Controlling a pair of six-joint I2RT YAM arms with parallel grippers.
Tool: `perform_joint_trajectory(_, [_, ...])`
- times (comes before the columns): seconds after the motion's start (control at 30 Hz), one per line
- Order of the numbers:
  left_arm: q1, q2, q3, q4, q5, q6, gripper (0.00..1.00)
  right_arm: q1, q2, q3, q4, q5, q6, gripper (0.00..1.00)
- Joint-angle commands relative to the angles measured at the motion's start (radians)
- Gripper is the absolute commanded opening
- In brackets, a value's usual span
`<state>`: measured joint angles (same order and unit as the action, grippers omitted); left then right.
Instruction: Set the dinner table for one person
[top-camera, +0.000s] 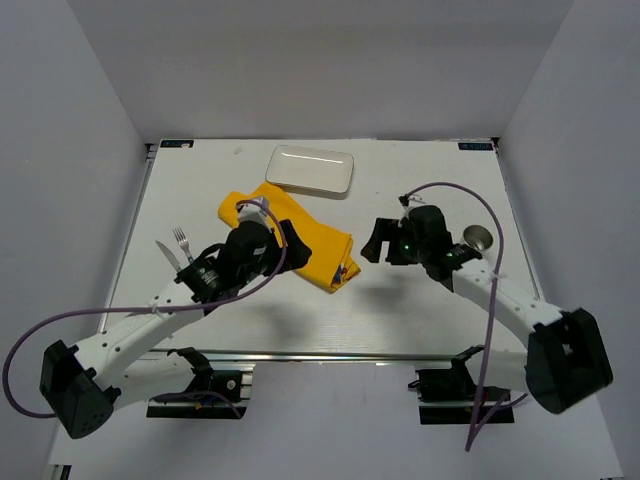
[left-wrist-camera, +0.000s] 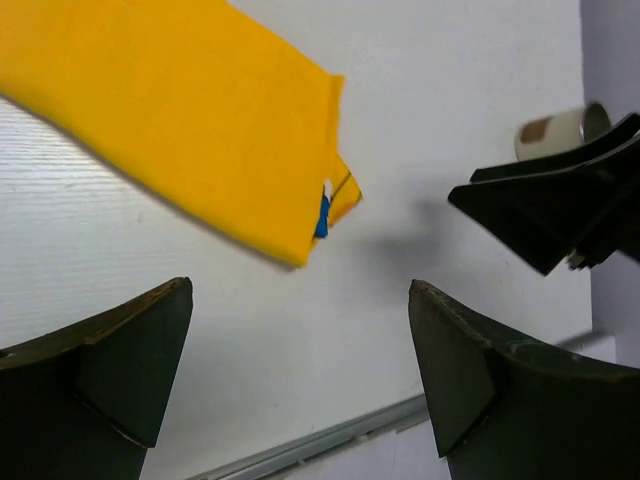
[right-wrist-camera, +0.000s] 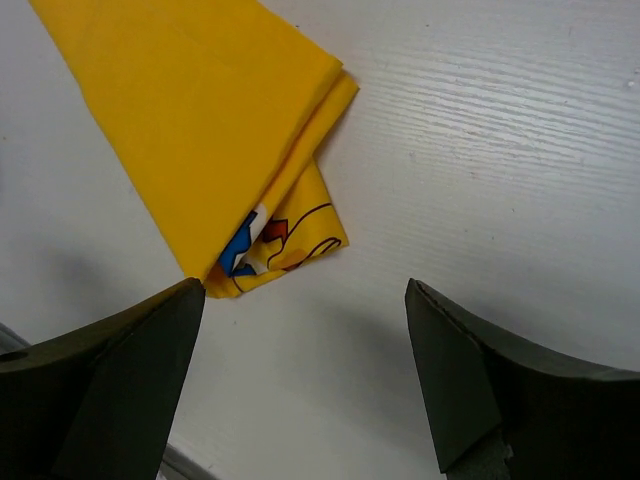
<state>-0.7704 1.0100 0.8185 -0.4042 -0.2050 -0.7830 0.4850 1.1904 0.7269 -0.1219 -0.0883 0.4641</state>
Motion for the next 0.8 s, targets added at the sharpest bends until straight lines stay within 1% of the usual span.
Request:
perform_joint_trajectory(0.0, [0.003,0.102,0.094,-0.145,-0.137,-0.054,0.98,-0.008,0.112,0.058,0.165,-0.039,0.002,0.86])
perform_joint_trajectory(0.03, [0.003,0.11,0.099,-0.145,-0.134,-0.061,0.98,-0.013,0.145,0.083,0.171,-0.056,0.008,0.84])
perform_joint_trajectory(0.07, [0.003,0.114,0.097,-0.131,-0.126,-0.064,0.98,-0.014,0.2,0.091,0.183,-0.068,0.018,0.79])
perform_joint_trajectory(0.17, [0.003,0.105,0.082,-0.119,-0.116,-0.067,0.98,-0.023,0.282,0.101,0.278,-0.138,0.03,0.73])
perform_joint_trajectory(0.23, [0.003,0.099,0.074,-0.127,-0.114,-0.064,0.98,-0.023,0.323,0.13,0.289,-0.16,0.018,0.7])
perform_joint_trajectory(0.27, [0.003,0.096,0.073,-0.139,-0.116,-0.061,0.98,-0.022,0.362,0.167,0.288,-0.157,0.013,0.67])
perform_joint_trajectory(0.3, [0.003,0.09,0.071,-0.143,-0.119,-0.055,0.98,-0.022,0.379,0.184,0.285,-0.157,0.002,0.67])
perform_joint_trajectory(0.37, [0.003,0.082,0.065,-0.157,-0.119,-0.048,0.98,-0.022,0.441,0.255,0.257,-0.153,-0.019,0.63])
perform_joint_trajectory(0.47, [0.003,0.065,0.047,-0.165,-0.116,-0.044,0.98,-0.023,0.53,0.354,0.203,-0.146,-0.036,0.61])
perform_joint_trajectory(0.57, [0.003,0.053,0.039,-0.18,-0.117,-0.036,0.98,-0.022,0.612,0.446,0.128,-0.104,-0.033,0.6])
perform_joint_trajectory(0.6, [0.003,0.049,0.039,-0.185,-0.117,-0.036,0.98,-0.023,0.629,0.465,0.125,-0.084,-0.025,0.59])
perform_joint_trajectory(0.67, [0.013,0.045,0.047,-0.205,-0.122,-0.03,0.98,-0.022,0.664,0.486,0.065,-0.065,-0.012,0.57])
perform_joint_trajectory(0.77, [0.013,0.036,0.056,-0.22,-0.131,-0.016,0.98,-0.019,0.683,0.49,0.07,-0.057,0.001,0.55])
